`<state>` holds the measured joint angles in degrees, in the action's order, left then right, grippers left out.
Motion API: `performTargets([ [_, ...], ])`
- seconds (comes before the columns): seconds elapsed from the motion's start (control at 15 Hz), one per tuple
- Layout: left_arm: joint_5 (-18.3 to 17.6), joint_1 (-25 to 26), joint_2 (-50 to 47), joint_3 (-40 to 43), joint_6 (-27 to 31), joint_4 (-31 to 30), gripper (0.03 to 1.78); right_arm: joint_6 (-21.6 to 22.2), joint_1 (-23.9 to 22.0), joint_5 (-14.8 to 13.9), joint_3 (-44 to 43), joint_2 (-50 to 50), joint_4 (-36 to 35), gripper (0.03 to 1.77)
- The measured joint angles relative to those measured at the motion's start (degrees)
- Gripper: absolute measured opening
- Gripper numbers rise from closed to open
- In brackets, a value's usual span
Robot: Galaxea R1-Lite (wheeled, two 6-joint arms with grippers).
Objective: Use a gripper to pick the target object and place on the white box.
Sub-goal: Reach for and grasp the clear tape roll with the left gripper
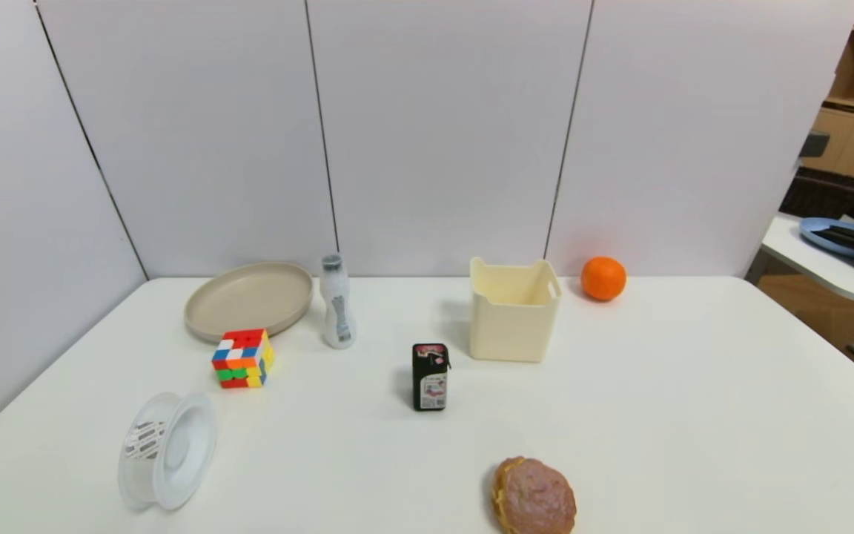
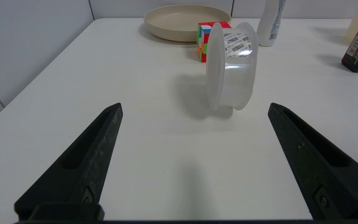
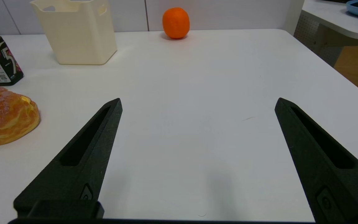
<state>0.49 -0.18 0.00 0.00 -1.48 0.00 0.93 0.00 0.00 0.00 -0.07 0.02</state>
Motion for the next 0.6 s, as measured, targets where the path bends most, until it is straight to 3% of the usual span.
performTargets([
  [0.6, 0.2, 0.1, 0.0, 0.0, -1.5, -0.2, 1.69, -0.1, 0.0, 0.0, 0.0, 0.0, 0.0, 1.70],
])
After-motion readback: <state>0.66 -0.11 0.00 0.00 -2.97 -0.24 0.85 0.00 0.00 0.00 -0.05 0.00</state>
